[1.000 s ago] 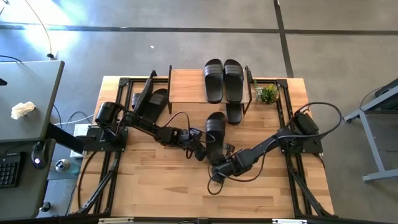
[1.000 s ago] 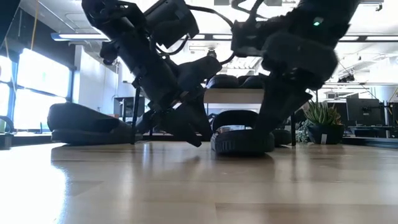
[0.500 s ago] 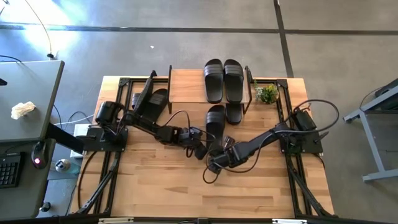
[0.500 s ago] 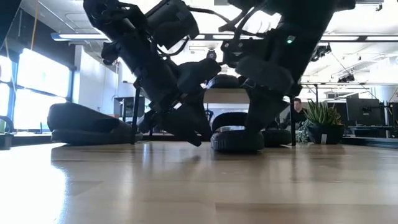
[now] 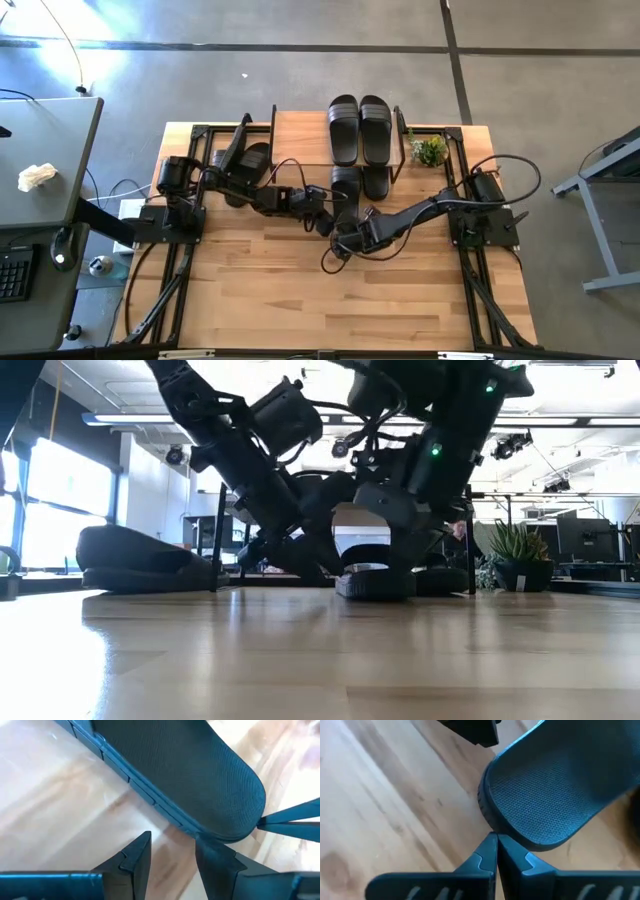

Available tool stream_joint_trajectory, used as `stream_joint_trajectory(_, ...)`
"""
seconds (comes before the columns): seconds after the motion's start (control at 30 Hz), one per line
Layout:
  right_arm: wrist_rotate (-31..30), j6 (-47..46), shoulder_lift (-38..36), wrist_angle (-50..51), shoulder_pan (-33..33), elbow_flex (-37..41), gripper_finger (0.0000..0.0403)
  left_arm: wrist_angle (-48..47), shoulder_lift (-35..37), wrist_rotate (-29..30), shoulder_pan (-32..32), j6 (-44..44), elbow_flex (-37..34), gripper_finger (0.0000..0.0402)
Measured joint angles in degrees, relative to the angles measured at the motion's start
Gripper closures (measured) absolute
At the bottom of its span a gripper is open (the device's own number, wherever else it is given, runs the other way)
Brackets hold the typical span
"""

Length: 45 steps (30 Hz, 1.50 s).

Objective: Pick and place slides into the shelf
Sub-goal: Put the black slipper under the shelf

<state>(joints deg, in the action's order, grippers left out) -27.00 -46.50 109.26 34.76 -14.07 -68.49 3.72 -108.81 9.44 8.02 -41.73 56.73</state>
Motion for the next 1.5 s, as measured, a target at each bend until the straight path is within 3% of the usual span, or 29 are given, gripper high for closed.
stream_joint_trajectory(0.83,-5.87,-6.18,-0.03,3.41,7.77,0.00,0.0403,5.75,0.00,0.51,7.42,4.97,0.00,0.0264)
stream_joint_trajectory(1.5,-8.74,-7.04,-0.03,7.87,9.25,0.00,0.0403,1.10,0.00,8.95,7.35,6.53,0.02,0.0264)
